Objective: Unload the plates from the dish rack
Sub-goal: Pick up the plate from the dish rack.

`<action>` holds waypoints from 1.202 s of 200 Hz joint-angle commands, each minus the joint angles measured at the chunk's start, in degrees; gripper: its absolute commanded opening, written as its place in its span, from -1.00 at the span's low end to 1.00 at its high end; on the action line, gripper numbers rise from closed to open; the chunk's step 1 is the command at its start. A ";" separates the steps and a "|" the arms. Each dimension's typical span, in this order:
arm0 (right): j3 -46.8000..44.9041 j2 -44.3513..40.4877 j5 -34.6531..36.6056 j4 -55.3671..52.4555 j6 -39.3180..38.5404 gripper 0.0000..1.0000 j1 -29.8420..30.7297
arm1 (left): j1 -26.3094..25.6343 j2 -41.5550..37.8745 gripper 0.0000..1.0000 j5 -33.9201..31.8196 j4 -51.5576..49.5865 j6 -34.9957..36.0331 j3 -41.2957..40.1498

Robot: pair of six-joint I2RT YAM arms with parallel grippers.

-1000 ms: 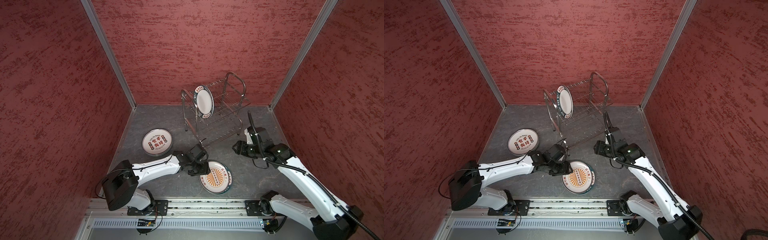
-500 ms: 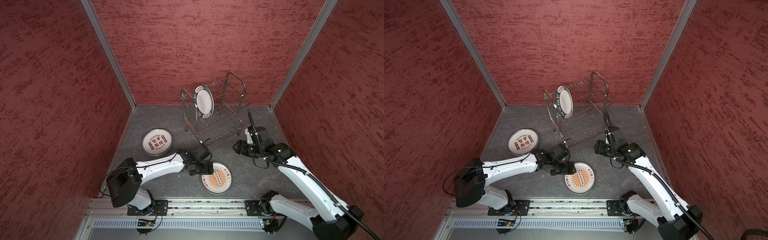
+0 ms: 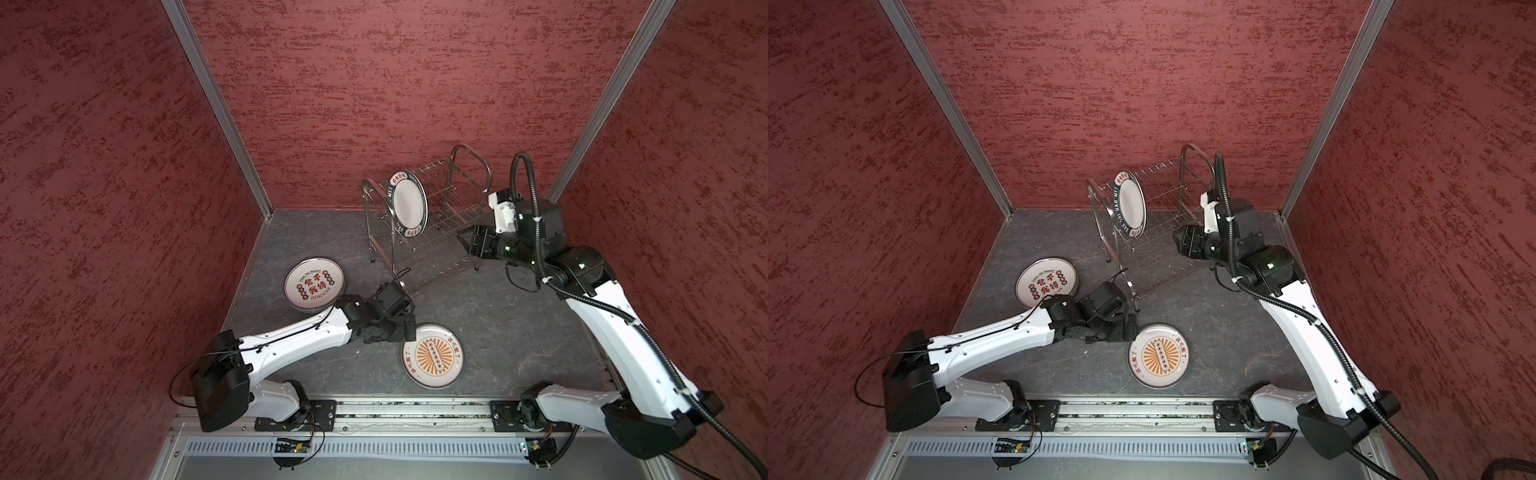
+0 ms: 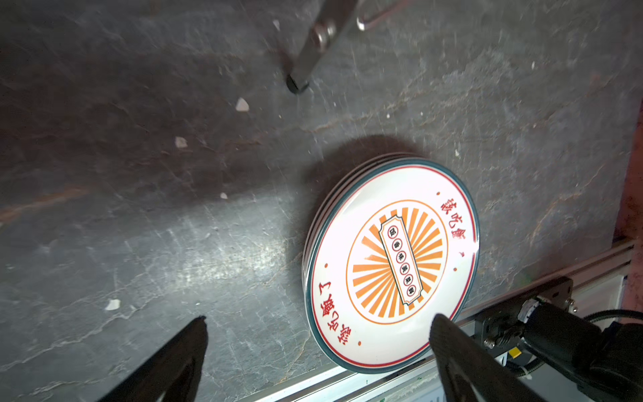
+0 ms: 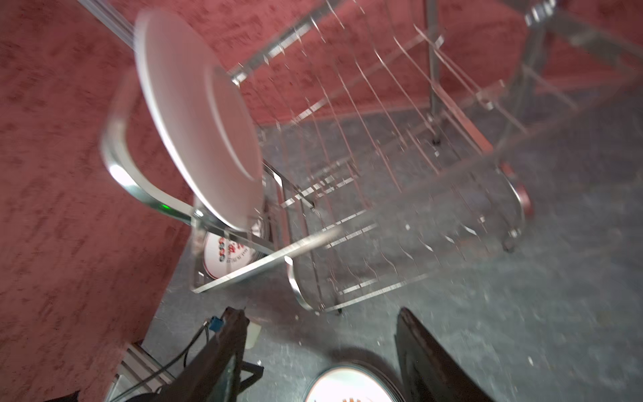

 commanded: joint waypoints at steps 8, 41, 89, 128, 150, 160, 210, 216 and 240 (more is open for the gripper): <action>10.84 7.20 -4.40 1.58 -4.97 0.36 0.35 | 2.28 -4.36 0.99 -4.51 -3.56 -0.49 0.24; 23.38 16.29 -4.47 -0.85 -6.92 0.35 2.63 | 5.25 -9.43 0.99 -4.53 -3.47 -2.14 -2.84; 41.85 30.03 1.13 -9.25 -8.59 0.28 5.67 | 9.78 -13.51 0.99 -3.03 -3.46 -2.84 -5.96; 54.14 40.26 5.30 -15.84 -8.70 0.17 6.65 | 10.35 -14.11 0.99 -3.11 -3.76 -2.57 -6.32; 54.33 42.00 6.69 -16.80 -8.33 0.08 6.79 | 10.66 -14.15 0.99 -3.11 -3.63 -2.57 -6.79; 54.31 42.29 7.66 -17.39 -8.41 0.02 6.86 | 10.69 -14.29 0.99 -3.00 -3.32 -2.49 -7.11; 52.60 42.11 8.65 -19.26 -9.64 -0.44 7.01 | 11.27 -13.85 0.99 -2.32 -1.88 -2.42 -8.00; 52.07 42.04 8.36 -19.11 -9.88 -0.50 7.01 | 11.23 -13.76 0.99 -2.40 -1.96 -2.48 -8.12; 51.00 42.02 7.72 -18.94 -10.36 -0.71 7.10 | 11.33 -13.76 0.99 -2.52 -1.37 -2.50 -8.68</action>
